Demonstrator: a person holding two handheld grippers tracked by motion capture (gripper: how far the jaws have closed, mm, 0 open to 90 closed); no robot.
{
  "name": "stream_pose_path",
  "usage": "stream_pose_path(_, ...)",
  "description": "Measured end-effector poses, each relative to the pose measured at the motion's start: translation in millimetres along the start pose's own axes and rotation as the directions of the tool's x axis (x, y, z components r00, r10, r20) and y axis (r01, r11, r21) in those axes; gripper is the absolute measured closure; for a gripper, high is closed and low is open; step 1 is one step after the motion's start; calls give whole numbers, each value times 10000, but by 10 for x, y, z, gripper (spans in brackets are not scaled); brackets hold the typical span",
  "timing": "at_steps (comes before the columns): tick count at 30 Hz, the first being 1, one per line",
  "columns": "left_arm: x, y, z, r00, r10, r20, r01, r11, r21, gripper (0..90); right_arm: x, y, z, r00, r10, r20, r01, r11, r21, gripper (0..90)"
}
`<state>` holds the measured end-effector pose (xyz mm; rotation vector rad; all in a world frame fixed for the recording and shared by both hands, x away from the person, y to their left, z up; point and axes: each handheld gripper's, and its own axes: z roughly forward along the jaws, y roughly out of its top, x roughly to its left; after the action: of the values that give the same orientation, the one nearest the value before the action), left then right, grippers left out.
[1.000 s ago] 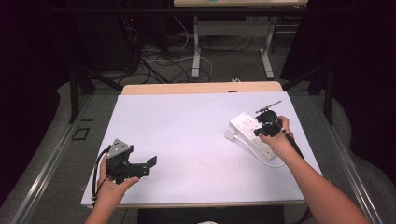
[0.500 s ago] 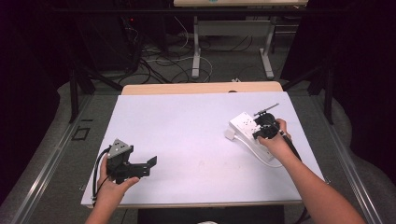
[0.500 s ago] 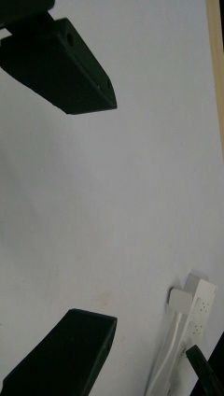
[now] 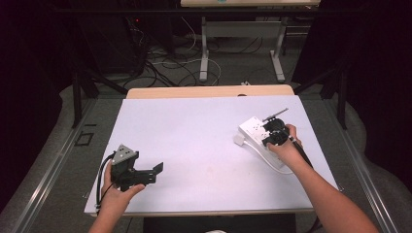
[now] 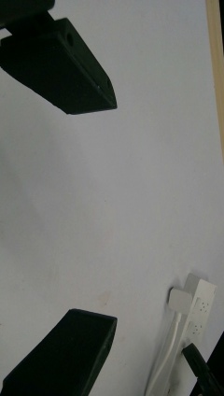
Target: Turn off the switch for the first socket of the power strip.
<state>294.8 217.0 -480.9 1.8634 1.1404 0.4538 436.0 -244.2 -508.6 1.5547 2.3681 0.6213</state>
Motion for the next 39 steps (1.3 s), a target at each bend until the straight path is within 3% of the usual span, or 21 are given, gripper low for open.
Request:
stream_pose_path(13, -7, -3, 9, 10000, -2, -1, 2, 10000, 6, 1, -3, -3, 12, 10000, -11, -77, 10, 9999, -158, 900)
stream_pose_path(29, -10, -4, 14, 10000, 39, 15, -39, 10000, 34, 1, -13, -11, 24, 10000, -52, -83, 53, 10000, 75, 900)
stream_pose_path(30, -9, -4, 14, 10000, 37, 14, -37, 10000, 37, 1, 0, -9, 34, 9999, 121, -85, -122, 9999, -53, 900)
stream_pose_path(39, -3, -3, 10, 10000, 20, -11, -20, 10000, 19, 1, -19, -5, 40, 9999, -88, -85, 86, 9999, -131, 900)
